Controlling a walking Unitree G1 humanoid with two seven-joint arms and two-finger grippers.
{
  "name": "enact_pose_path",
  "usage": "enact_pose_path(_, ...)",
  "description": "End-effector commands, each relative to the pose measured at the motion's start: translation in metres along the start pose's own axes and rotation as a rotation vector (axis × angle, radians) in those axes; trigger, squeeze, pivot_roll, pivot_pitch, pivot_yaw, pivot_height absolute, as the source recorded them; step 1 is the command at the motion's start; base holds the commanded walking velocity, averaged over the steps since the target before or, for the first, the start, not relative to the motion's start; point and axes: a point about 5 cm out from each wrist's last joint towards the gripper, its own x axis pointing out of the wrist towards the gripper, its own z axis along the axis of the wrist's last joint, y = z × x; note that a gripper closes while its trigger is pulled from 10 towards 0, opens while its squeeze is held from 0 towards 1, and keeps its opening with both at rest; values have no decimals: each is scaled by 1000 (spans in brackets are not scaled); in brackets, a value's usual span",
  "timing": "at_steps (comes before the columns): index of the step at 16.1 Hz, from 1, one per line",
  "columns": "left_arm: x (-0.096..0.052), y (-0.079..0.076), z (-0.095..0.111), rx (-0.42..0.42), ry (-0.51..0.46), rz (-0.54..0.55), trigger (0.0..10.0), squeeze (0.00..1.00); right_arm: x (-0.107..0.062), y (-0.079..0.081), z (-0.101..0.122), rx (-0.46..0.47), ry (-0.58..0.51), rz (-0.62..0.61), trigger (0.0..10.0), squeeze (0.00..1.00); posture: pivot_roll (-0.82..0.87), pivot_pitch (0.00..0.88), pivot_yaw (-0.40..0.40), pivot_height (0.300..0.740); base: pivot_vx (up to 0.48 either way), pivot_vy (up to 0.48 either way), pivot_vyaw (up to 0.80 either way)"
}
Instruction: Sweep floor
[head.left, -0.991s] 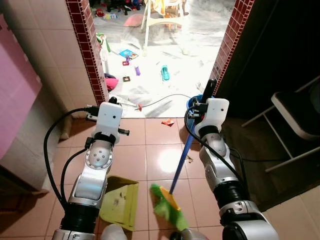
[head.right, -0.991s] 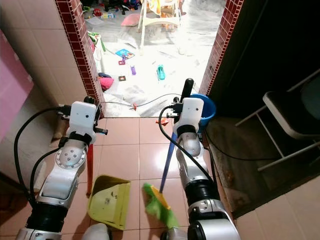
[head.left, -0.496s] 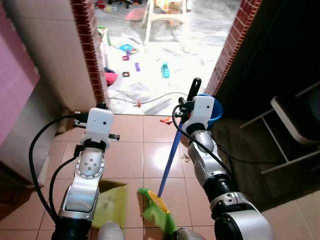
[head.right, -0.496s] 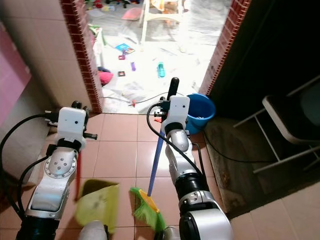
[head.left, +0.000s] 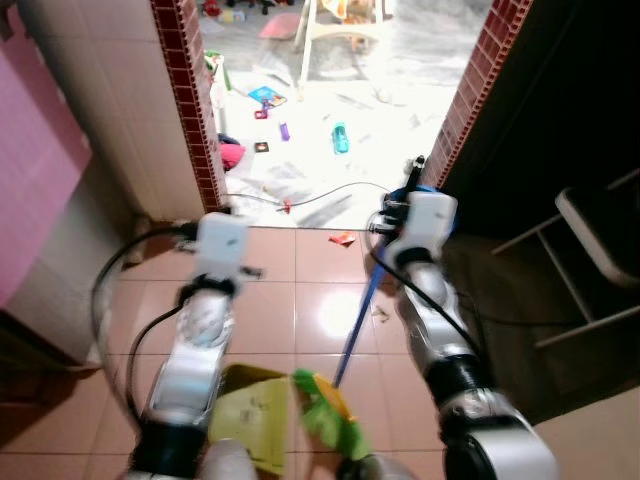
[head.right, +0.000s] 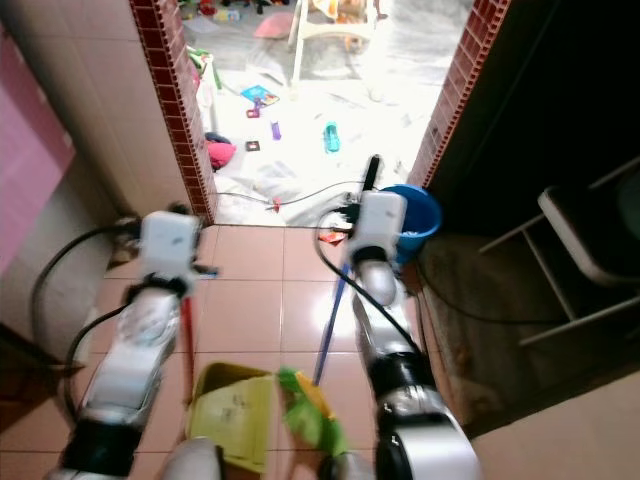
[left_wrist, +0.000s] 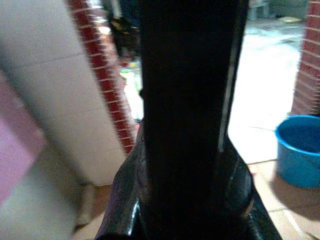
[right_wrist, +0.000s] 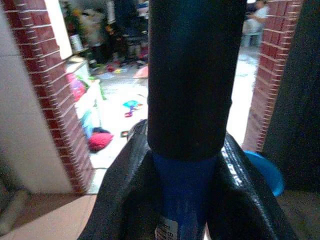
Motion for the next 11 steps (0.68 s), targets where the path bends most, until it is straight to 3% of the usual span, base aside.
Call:
enact_pose_path(1, 5, -8, 11, 2, -54, -33, 10000, 0, 1, -9, 10, -26, -40, -26, 10000, 0, -23, 22, 10, 740, 0, 0, 0)
enact_pose_path(4, 14, -31, 21, -15, -95, -104, 10000, 0, -6, -27, 17, -112, -52, -53, 10000, 0, -95, 28, -10, 740, 0, 0, 0)
enact_pose_path(6, 15, -32, 23, 0, -114, -118, 10000, 0, -4, -28, 20, -141, -46, -50, 10000, 0, -104, 36, -34, 740, 0, 0, 0)
enact_pose_path(8, 16, -22, 22, 13, -128, -98, 10000, 0, -2, -19, 25, -149, -54, 4, 10000, 0, -96, 28, -40, 740, 0, 0, 0)
enact_pose_path(11, 14, -7, 9, -17, -78, -30, 10000, 0, -3, -14, 10, -107, -10, -23, 10000, 0, -43, 0, -2, 740, 0, 0, 0)
